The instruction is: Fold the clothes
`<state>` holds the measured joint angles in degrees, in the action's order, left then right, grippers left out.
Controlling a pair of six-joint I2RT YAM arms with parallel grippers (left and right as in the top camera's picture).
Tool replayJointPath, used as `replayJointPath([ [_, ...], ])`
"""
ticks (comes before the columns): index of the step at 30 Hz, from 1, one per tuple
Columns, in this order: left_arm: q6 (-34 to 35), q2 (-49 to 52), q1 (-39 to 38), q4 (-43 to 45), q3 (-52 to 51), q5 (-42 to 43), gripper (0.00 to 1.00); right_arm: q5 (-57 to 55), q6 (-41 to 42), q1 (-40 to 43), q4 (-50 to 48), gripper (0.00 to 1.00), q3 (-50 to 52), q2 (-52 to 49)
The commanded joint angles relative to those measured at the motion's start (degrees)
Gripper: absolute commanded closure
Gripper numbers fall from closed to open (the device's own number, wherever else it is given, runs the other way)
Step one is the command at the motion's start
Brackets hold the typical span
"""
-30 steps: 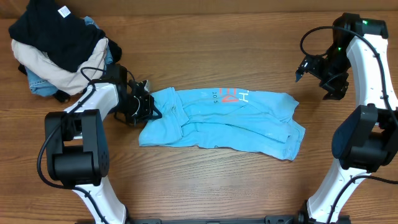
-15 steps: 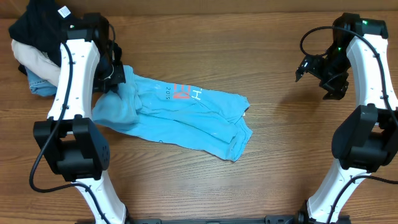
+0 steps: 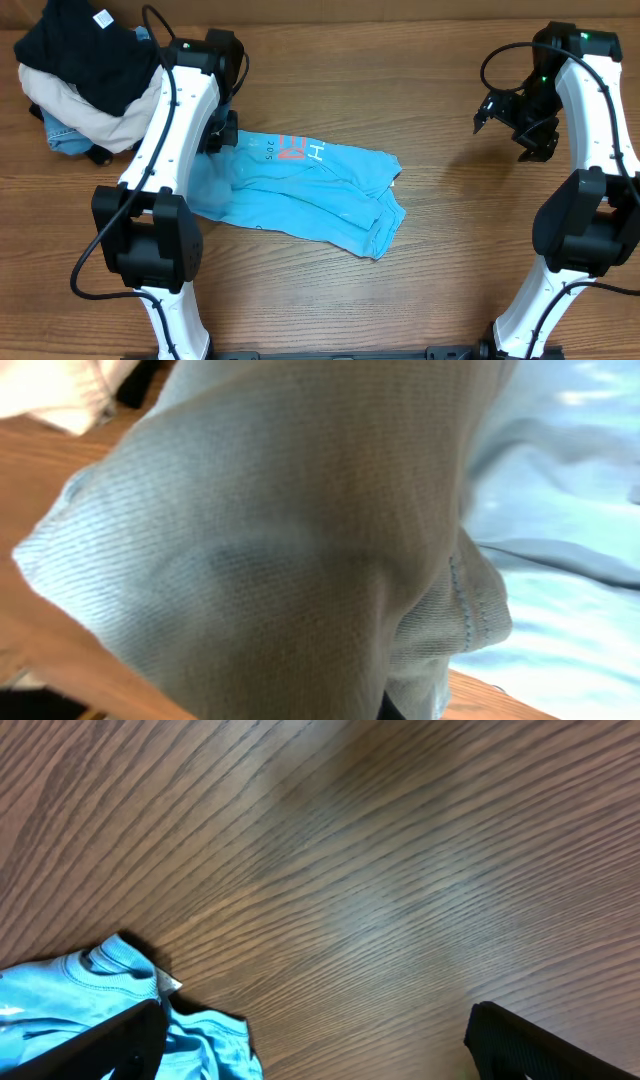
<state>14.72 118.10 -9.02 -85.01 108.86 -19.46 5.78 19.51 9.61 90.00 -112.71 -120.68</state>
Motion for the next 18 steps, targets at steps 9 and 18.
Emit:
replayJointPath([
  [9, 3.74, 2.75, -1.18, 0.37, -1.84, -7.1, 0.96, 1.36, -0.04, -0.33, -1.07, 0.0, 0.0, 1.42],
  [18, 4.79, 7.21, -7.45, 0.02, -1.84, -10.99, 0.89, 1.42, -0.04, -0.33, -1.27, 0.0, 0.0, 1.42],
])
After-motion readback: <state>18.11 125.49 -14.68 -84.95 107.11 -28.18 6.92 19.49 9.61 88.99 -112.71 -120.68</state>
